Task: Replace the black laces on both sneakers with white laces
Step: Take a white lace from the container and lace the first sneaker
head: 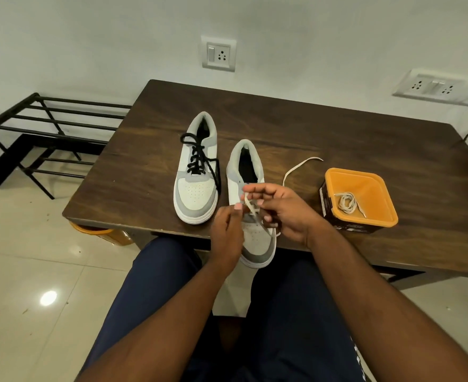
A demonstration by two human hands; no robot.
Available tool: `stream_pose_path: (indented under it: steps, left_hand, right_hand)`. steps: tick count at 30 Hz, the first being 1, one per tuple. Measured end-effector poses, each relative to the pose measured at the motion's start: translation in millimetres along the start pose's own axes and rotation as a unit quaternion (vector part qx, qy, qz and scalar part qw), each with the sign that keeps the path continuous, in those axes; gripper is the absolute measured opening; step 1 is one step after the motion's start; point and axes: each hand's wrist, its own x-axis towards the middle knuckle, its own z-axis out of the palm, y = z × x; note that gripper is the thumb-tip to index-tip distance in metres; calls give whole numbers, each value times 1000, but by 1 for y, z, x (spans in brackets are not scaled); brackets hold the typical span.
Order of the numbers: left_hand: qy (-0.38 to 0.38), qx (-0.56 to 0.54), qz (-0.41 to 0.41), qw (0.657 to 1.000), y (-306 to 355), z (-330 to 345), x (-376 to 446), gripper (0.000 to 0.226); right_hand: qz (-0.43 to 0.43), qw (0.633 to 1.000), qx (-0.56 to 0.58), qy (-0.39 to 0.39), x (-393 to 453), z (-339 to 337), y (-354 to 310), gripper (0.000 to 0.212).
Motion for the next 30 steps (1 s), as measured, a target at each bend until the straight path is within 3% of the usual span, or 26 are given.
stream_pose_path:
  steps: [2, 6, 9, 11, 13, 15, 16, 18, 20, 22, 25, 28, 29, 30]
  left_hand:
    - [-70, -41, -77, 994, 11, -3, -1, 30]
    - [-180, -56, -110, 976, 25, -9, 3, 25]
    - [-165, -56, -128, 976, 36, -20, 10, 26]
    - [-120, -4, -88, 989, 38, -31, 17, 25]
    - [-103, 44, -47, 993, 37, -36, 22, 21]
    - [-124, 77, -19, 989, 40, -34, 24, 19]
    - [-142, 85, -8, 986, 41, -31, 25, 18]
    - [-159, 86, 7, 983, 46, -26, 25, 12]
    - [-150, 78, 12, 985, 50, -26, 26, 10]
    - [-139, 65, 6, 988, 48, -32, 29, 8]
    - [-118, 61, 1, 991, 43, -42, 34, 5]
    - [-131, 82, 5, 988, 41, -39, 35, 16]
    - [-146, 86, 6, 985, 43, -37, 33, 22]
    - [-166, 90, 11, 982, 45, -34, 32, 27]
  right_hand:
    - [-31, 998, -56, 29, 7, 3, -4, 33]
    - [-121, 959, -216, 139, 21, 2, -6, 13]
    - [-138, 924, -274, 226, 20, -11, -10, 7]
    - [-128, 900, -318, 270, 18, -28, -7, 9]
    - [-115, 876, -399, 246, 12, -32, -1, 20]
    - [-130, 886, -417, 152, 6, -23, 7, 39]
    - [-140, 899, -403, 103, 4, -16, 10, 42]
    - [-151, 918, -363, 60, -1, -6, 15, 27]
    - [-179, 908, -364, 104, -2, -10, 20, 13]
    - [-185, 889, -368, 201, -5, -24, 22, 14]
    - [-127, 856, -401, 301, -8, -46, 18, 19]
    - [-31, 774, -581, 249, -11, -42, 15, 43]
    - [-58, 776, -587, 223, -11, -34, 14, 55]
    - [-105, 804, -554, 188, -11, -25, 15, 62]
